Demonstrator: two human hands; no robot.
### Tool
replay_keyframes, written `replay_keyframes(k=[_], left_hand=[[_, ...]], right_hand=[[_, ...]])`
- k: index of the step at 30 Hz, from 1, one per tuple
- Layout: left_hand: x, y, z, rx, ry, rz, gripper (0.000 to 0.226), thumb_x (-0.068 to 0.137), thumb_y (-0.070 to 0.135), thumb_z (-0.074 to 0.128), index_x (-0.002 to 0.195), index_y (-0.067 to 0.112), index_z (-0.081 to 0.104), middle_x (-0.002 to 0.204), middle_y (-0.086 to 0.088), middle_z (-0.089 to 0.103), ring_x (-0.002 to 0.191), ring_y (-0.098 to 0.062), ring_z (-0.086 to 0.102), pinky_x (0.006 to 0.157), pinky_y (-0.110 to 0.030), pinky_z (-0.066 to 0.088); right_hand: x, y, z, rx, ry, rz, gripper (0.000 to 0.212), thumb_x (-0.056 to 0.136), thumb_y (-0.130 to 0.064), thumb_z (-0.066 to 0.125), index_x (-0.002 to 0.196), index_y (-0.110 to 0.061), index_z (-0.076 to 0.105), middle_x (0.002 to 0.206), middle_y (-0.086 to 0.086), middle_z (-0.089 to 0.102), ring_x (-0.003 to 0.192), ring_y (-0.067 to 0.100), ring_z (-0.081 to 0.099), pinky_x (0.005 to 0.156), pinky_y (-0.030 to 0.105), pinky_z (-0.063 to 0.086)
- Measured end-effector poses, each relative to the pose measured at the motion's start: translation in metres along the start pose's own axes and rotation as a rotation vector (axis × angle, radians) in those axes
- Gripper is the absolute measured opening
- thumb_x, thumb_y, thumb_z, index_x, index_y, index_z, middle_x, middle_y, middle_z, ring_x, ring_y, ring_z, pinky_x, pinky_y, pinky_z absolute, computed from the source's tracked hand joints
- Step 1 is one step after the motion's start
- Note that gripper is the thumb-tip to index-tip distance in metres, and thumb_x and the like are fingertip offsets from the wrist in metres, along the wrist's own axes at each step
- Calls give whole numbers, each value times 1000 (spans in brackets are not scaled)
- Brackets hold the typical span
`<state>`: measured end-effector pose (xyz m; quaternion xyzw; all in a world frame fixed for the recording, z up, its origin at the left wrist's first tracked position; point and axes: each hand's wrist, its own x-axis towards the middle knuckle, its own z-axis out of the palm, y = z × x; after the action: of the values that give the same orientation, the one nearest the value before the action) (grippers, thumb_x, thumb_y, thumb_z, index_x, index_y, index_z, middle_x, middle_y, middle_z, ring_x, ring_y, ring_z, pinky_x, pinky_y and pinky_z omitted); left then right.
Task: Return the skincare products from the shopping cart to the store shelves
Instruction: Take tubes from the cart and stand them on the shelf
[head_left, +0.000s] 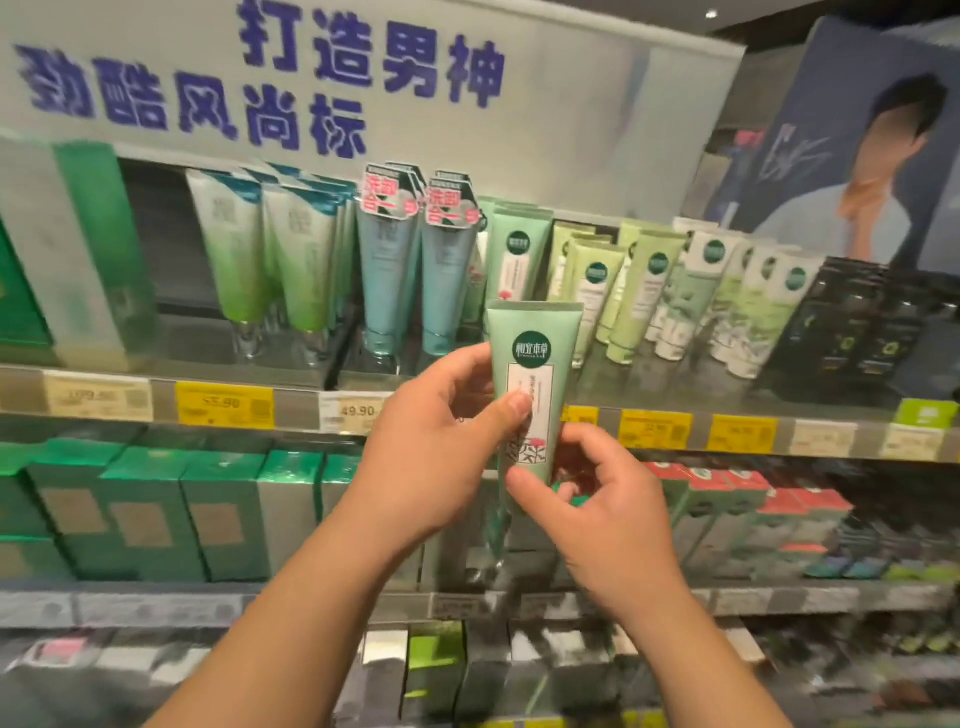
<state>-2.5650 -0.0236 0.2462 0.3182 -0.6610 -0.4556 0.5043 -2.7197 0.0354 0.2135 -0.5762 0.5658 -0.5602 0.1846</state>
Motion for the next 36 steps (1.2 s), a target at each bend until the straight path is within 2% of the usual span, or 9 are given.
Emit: replay_keyframes(k=[5,8,13,18,23,26,30,33,36], left_hand=[[5,-4,-12,92,-56,-27,46,86,37,63,131,45,64,122,21,71,109,-9,69,97,-46,54],[9,-3,-15,149,-65,-33,61,81,54,60,142,48,56,134,22,64,116,-8,65,102,-51,52],[32,5,-17,175,-57,-33,68,78,58,58,144,46,54,133,20,66,117,-8,65,106,-47,50],[55,10,-11,147,-14,-32,72,76,59,65,145,46,50,133,17,67,124,-8,63,109,-51,47],[70,3,-8,240,14,-56,71,76,57,65,144,47,50,127,29,67,117,2,64,108,-44,49],[75,-1,-8,336,29,-88,73,78,60,64,148,46,48,131,28,65,119,10,59,110,-37,48],[85,-9,-9,506,-10,-108,65,89,59,62,150,49,43,134,28,63,117,10,60,109,-32,48],[90,-7,-9,599,-43,-106,60,94,54,61,151,50,42,140,27,59,124,12,54,106,-16,43],[93,-4,-10,651,-78,-109,60,96,54,57,153,51,37,136,29,61,104,9,64,93,-18,50]], right_hand=[[23,-7,11,69,25,-10,17,78,-22,84,90,-29,74,67,-16,67,52,3,40,49,19,38],[41,-12,7,100,6,-20,13,82,-22,83,91,-22,74,63,-19,64,51,3,39,49,16,38],[76,-17,1,114,-44,-52,13,84,-21,84,96,-23,77,81,-6,76,63,8,57,58,20,49],[110,-16,-2,88,-59,-85,14,84,-23,83,96,-21,76,74,-18,73,59,-2,59,57,11,45],[135,-8,0,-50,-87,-57,31,81,-31,85,108,-29,70,84,-26,74,71,-4,69,66,19,57],[141,-3,2,-164,-105,-45,28,81,-35,86,100,-29,68,82,-31,70,70,-7,66,61,12,50],[147,4,6,-271,-113,-5,26,81,-34,86,96,-27,65,74,-19,71,69,-10,65,57,10,47],[151,8,10,-331,-110,32,27,80,-35,85,96,-27,65,76,-16,71,67,-9,64,53,10,43],[153,7,14,-408,-112,48,27,82,-39,83,97,-28,64,78,-15,71,65,-7,63,51,11,41]])
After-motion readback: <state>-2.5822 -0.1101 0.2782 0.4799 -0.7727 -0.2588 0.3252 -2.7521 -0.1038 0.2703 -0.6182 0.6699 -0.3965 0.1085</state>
